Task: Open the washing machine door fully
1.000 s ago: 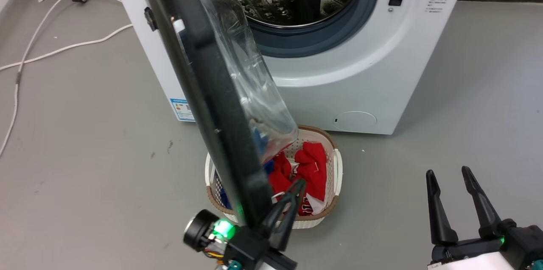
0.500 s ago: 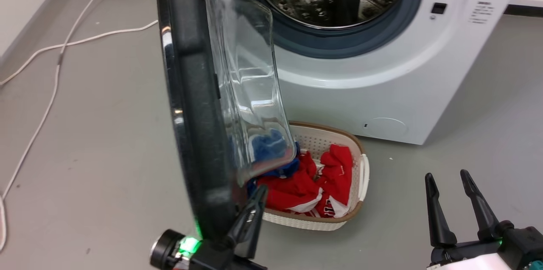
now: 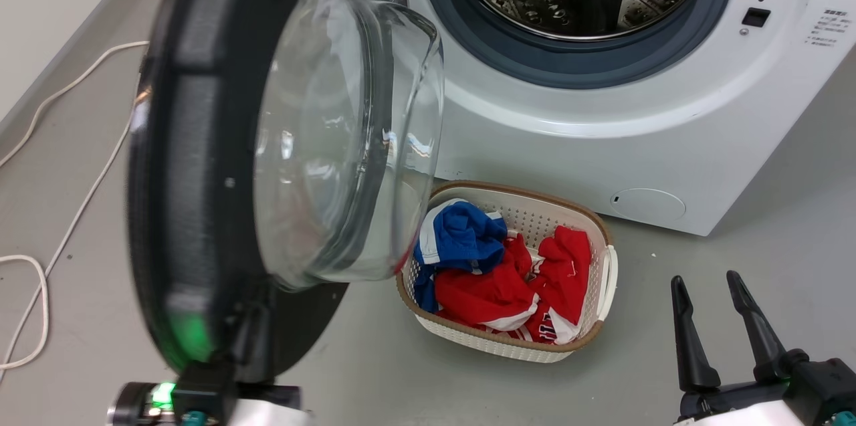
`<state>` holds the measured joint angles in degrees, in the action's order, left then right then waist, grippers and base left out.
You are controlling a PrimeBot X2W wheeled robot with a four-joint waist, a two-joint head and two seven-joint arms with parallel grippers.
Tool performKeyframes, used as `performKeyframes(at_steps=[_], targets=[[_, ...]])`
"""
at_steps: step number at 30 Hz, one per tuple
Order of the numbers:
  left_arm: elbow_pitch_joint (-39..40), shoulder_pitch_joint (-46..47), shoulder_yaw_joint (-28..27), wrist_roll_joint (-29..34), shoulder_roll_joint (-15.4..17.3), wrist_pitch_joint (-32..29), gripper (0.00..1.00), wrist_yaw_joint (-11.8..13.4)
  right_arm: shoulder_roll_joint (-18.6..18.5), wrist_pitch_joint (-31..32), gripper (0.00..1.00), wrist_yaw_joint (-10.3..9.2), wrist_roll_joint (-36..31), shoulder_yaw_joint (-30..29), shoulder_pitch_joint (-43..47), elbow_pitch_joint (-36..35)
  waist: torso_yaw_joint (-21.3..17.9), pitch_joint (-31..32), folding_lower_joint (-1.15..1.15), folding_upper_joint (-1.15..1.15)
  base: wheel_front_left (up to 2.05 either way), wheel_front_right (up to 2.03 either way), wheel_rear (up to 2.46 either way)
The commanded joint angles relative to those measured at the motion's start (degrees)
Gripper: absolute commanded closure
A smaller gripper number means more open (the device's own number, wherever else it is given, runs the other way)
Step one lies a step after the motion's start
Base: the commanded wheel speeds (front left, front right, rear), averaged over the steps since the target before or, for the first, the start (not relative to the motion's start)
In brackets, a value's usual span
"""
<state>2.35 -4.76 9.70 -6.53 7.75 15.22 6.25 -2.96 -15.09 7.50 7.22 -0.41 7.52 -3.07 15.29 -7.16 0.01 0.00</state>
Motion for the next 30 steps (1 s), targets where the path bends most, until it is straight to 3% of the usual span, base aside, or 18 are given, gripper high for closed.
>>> performKeyframes(at_steps=[1, 17, 30], targets=[[-0.5, -0.16, -1.78, -0.4, 0.65, -0.13, 1.0, 0.18, 0.16, -0.1, 0.0, -0.01, -0.42, 0.09, -0.23, 0.19, 0.18, -0.18, -0.01, 0.0, 0.0, 0.0, 0.0], [-7.19, 7.12, -18.36, -3.47, 2.44, -0.14, 1.0, 0.11, 0.16, -0.1, 0.0, -0.01, -1.54, 0.47, -2.12, 0.37, -1.69, -3.48, -0.01, 0.0, 0.0, 0.0, 0.0], [-14.88, 14.58, -29.25, -4.85, 3.92, -0.15, 1.0, -2.45, 0.16, -0.1, 0.0, -0.01, -2.78, -0.01, -3.8, 0.0, -2.82, -7.04, -0.01, 0.0, 0.0, 0.0, 0.0]])
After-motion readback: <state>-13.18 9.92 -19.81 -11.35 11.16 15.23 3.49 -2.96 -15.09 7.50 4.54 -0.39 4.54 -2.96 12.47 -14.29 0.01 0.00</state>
